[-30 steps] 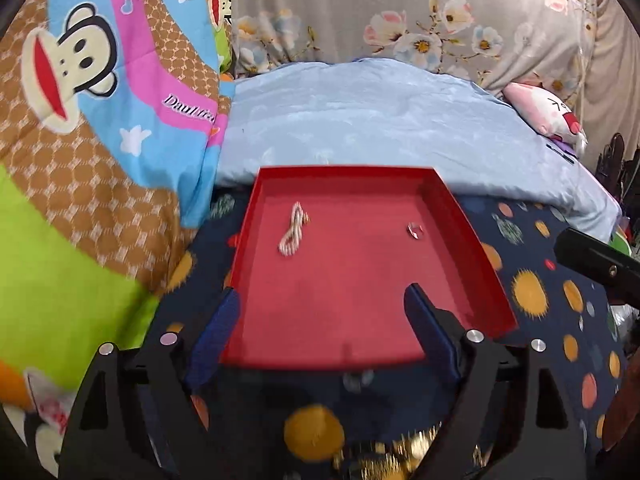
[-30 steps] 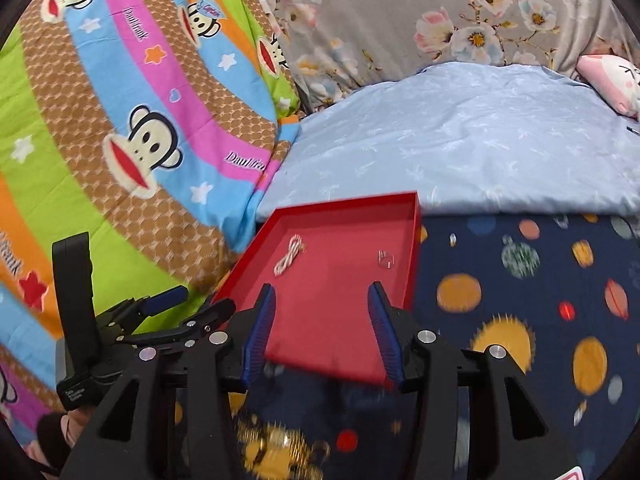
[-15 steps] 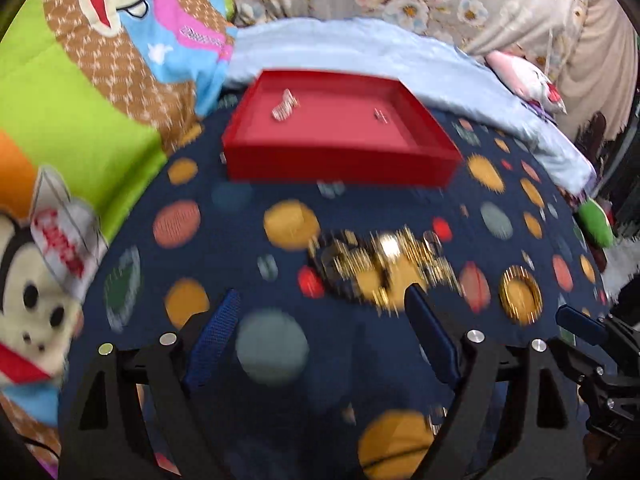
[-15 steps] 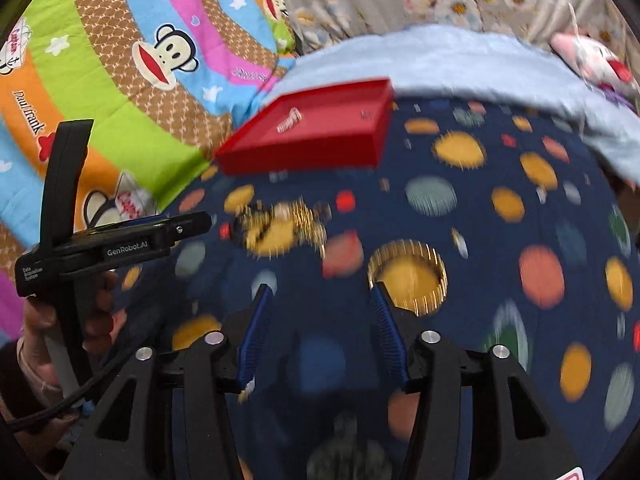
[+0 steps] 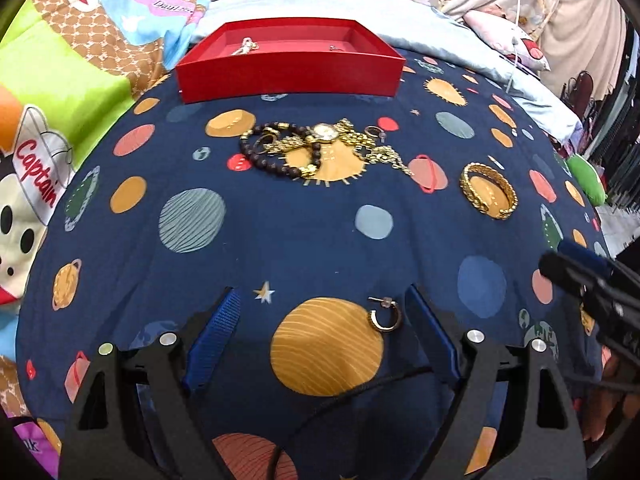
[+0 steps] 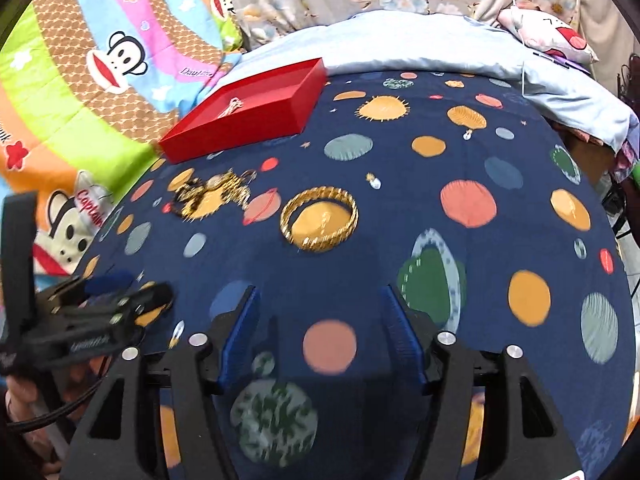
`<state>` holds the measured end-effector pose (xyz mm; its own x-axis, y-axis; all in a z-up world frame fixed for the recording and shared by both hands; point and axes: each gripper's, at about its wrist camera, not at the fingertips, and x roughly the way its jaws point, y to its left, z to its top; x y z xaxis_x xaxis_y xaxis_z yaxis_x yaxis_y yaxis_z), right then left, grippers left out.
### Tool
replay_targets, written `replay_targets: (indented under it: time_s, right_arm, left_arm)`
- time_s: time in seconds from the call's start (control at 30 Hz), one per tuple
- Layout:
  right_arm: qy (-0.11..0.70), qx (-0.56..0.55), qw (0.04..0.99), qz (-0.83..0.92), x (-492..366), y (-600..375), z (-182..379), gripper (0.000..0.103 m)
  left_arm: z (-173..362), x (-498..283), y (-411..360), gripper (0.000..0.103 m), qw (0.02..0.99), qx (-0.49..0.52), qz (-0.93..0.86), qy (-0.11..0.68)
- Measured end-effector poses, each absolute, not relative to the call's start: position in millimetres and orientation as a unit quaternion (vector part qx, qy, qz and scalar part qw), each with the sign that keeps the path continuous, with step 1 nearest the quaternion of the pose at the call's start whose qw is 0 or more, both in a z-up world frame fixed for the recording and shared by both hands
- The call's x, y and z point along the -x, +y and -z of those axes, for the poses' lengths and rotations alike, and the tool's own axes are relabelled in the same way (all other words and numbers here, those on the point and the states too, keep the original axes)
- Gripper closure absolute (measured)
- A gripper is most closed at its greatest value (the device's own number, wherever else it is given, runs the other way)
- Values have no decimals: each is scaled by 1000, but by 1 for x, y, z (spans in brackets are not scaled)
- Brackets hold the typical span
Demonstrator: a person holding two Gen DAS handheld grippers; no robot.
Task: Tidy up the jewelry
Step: 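Withdraw both open tools from the tray back toward the jewelry pile, then close the right tool on the gold bangle while the left tool reaches the pile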
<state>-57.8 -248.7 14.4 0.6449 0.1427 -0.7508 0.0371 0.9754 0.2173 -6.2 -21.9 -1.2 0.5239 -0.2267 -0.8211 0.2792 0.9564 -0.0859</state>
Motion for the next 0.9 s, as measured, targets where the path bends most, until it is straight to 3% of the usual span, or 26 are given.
replay_targets:
  time_s: [0.5,0.7,0.9]
  right_arm:
    - [434,-71,898,-1,-8,-233,-1,36]
    - [439,-43,897,11,-13,-225,0,46]
    - [438,-46,898,10,-12,-226,0,47]
  left_arm:
    - [1,-11,6,21,881,-13,92,464]
    - [-5,-21,12,21,884,2,86,459]
    - [-11,-30,9,21,888,8,89,451]
